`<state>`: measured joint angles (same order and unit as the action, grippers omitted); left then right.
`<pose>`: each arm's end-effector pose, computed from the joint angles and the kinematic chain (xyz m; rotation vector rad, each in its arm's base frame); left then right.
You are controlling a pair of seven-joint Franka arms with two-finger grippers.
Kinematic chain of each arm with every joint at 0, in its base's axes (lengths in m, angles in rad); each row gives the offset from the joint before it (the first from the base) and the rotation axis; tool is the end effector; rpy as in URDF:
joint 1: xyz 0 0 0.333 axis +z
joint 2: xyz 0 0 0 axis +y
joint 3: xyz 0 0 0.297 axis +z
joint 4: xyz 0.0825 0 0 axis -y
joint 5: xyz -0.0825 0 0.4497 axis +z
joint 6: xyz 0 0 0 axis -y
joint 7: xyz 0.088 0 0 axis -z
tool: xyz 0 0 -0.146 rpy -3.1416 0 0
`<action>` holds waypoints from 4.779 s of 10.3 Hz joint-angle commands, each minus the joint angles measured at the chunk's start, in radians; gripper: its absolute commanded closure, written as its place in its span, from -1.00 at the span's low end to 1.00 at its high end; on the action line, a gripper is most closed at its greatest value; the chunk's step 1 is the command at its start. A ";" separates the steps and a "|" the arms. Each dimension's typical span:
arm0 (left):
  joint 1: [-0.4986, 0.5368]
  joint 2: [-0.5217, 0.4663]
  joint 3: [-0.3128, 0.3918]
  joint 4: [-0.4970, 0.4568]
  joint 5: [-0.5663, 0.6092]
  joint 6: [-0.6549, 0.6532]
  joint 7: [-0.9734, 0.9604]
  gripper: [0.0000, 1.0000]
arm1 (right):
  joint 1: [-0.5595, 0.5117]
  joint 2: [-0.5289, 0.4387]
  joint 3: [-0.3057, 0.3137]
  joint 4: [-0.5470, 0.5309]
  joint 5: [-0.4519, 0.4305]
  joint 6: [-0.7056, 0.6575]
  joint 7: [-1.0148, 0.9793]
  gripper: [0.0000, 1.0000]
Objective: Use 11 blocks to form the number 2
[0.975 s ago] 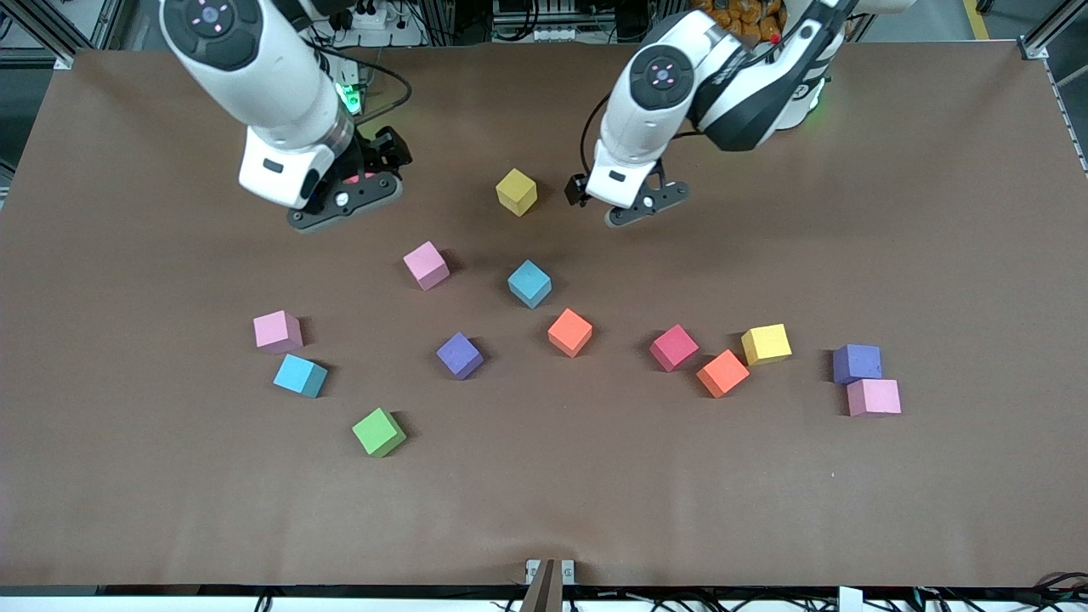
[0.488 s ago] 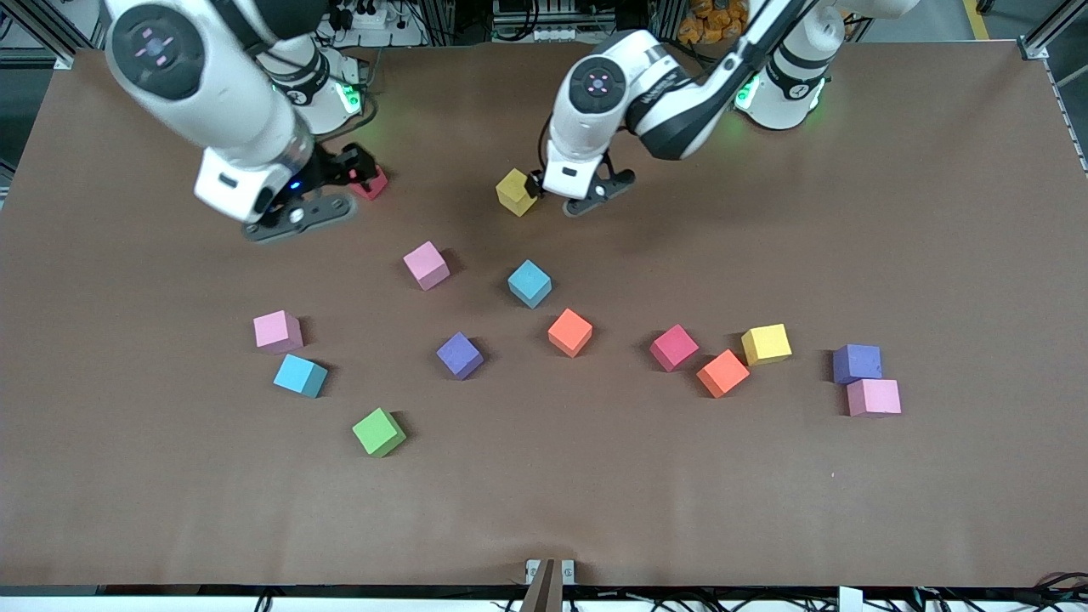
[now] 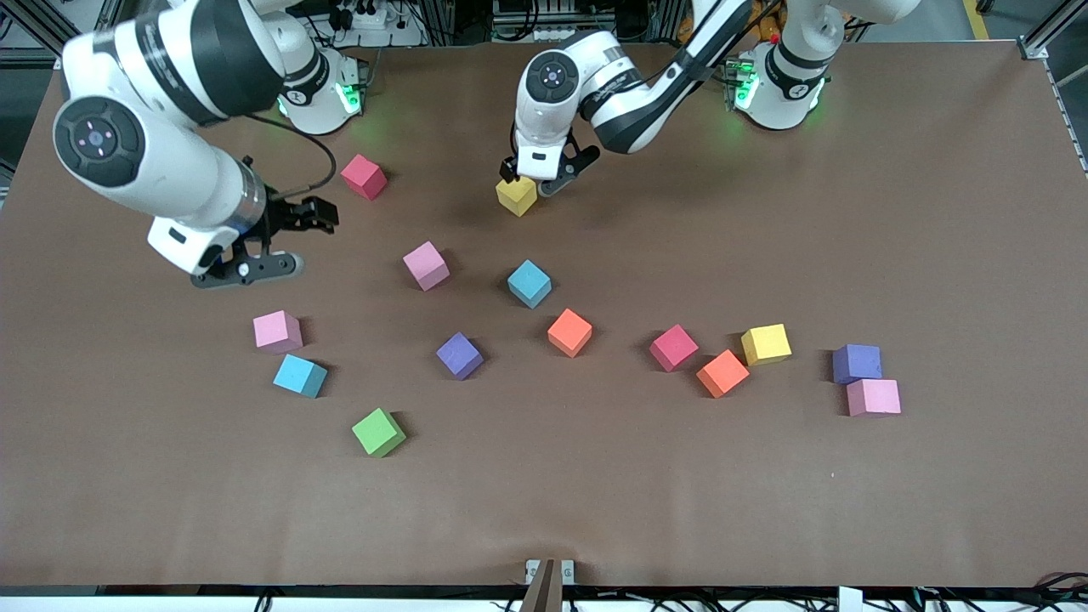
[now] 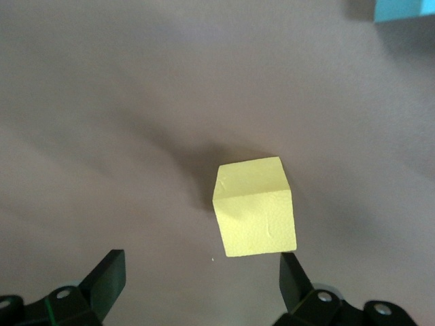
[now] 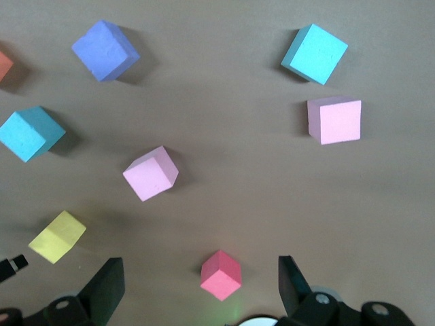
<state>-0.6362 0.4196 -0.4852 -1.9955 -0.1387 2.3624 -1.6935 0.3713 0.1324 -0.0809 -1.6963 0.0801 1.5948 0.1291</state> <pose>0.2686 -0.5877 0.1712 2.8856 1.0654 -0.4437 0.5987 0.1924 0.4198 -3.0914 -0.2314 0.3777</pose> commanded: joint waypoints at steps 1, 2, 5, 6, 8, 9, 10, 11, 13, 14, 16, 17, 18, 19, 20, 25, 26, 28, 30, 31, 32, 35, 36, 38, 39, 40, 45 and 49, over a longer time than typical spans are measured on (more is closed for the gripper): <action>-0.068 0.039 0.066 0.018 -0.010 0.067 -0.057 -1.00 | -0.006 0.003 0.010 -0.124 -0.008 0.165 0.000 -1.00; -0.080 0.060 0.068 0.018 -0.012 0.116 -0.078 -1.00 | -0.005 0.006 0.010 -0.179 -0.008 0.260 0.000 -1.00; -0.120 0.093 0.097 0.024 -0.009 0.173 -0.120 -1.00 | 0.000 0.056 0.012 -0.221 -0.008 0.414 0.000 -1.00; -0.140 0.109 0.111 0.038 -0.009 0.173 -0.120 -1.00 | -0.002 0.059 0.012 -0.224 -0.008 0.421 0.000 -1.00; -0.158 0.111 0.145 0.040 -0.009 0.173 -0.121 -1.00 | -0.003 0.061 0.012 -0.246 -0.006 0.430 0.001 -1.00; -0.158 0.120 0.146 0.046 -0.010 0.175 -0.123 -1.00 | 0.001 0.081 0.012 -0.238 -0.008 0.479 0.000 -1.00; -0.160 0.140 0.146 0.069 -0.010 0.178 -0.124 -1.00 | 0.003 0.128 0.012 -0.182 -0.014 0.510 -0.035 -1.00; -0.160 0.154 0.148 0.087 -0.015 0.178 -0.126 -1.00 | -0.012 0.216 0.012 -0.076 -0.011 0.510 -0.110 -1.00; -0.177 0.171 0.157 0.096 -0.015 0.192 -0.130 -1.00 | -0.072 0.384 0.013 0.109 0.006 0.508 -0.259 -1.00; -0.183 0.172 0.160 0.096 -0.015 0.192 -0.133 -1.00 | -0.089 0.467 0.015 0.192 0.013 0.508 -0.326 -1.00; -0.189 0.182 0.162 0.096 -0.015 0.192 -0.135 -1.00 | -0.120 0.622 0.017 0.367 0.071 0.505 -0.411 -1.00; -0.189 0.188 0.163 0.096 -0.015 0.192 -0.135 -1.00 | -0.130 0.686 0.018 0.444 0.101 0.501 -0.437 -1.00; -0.188 0.194 0.163 0.095 -0.013 0.192 -0.141 -1.00 | -0.126 0.731 0.024 0.499 0.113 0.499 -0.434 -1.00; -0.188 0.194 0.163 0.095 -0.006 0.192 -0.140 -1.00 | -0.118 0.757 0.027 0.533 0.115 0.499 -0.431 -1.00; -0.188 0.195 0.163 0.095 -0.004 0.192 -0.124 -0.71 | -0.115 0.774 0.027 0.549 0.115 0.504 -0.431 -1.00; -0.181 0.182 0.149 0.084 0.178 0.181 -0.089 0.60 | -0.086 0.822 0.024 0.580 0.110 0.528 -0.419 -1.00; -0.177 0.153 0.146 0.080 0.200 0.129 -0.034 0.65 | -0.084 0.825 0.024 0.580 0.110 0.540 -0.419 -1.00; -0.085 0.120 0.072 0.075 0.200 0.025 0.148 0.71 | -0.086 0.837 0.023 0.580 0.104 0.556 -0.419 -1.00; 0.001 0.075 0.005 0.022 0.197 -0.029 0.387 0.75 | -0.086 0.846 0.021 0.580 0.102 0.559 -0.424 -1.00; 0.006 0.056 0.005 -0.011 0.191 -0.037 0.488 0.75 | -0.086 0.851 0.020 0.577 0.101 0.557 -0.425 -1.00; 0.018 0.056 -0.009 -0.026 0.188 -0.051 0.574 0.75 | -0.086 0.852 0.020 0.572 0.101 0.557 -0.424 -1.00; 0.020 0.057 -0.016 -0.058 0.185 -0.069 0.705 0.74 | -0.086 0.852 0.021 0.558 0.104 0.556 -0.425 0.99; 0.020 0.060 -0.016 -0.065 0.182 -0.069 0.730 0.74 | -0.091 0.846 0.021 0.558 0.104 0.556 -0.431 1.00; 0.018 0.062 -0.018 -0.060 0.127 -0.069 0.730 0.74 | -0.092 0.816 0.021 0.558 0.107 0.539 -0.439 1.00; 0.016 0.061 -0.018 -0.058 0.107 -0.069 0.717 0.74 | -0.089 0.784 0.020 0.552 0.106 0.480 -0.465 1.00; 0.016 0.061 -0.018 -0.054 0.078 -0.065 0.694 0.75 | -0.091 0.753 0.021 0.549 0.106 0.405 -0.520 1.00; 0.004 0.080 -0.016 -0.042 0.048 0.009 0.591 0.74 | -0.038 0.479 0.026 0.252 0.107 0.369 -0.655 1.00; 0.004 0.100 -0.013 -0.042 0.122 0.043 0.606 0.74 | 0.009 0.346 0.024 0.101 0.106 0.361 -0.703 1.00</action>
<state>-0.6320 0.5119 -0.4974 -2.0349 -0.0541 2.3880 -1.0884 0.3751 0.5644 -0.0550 -1.4838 0.1754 1.9432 -0.5357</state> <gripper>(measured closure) 0.458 0.449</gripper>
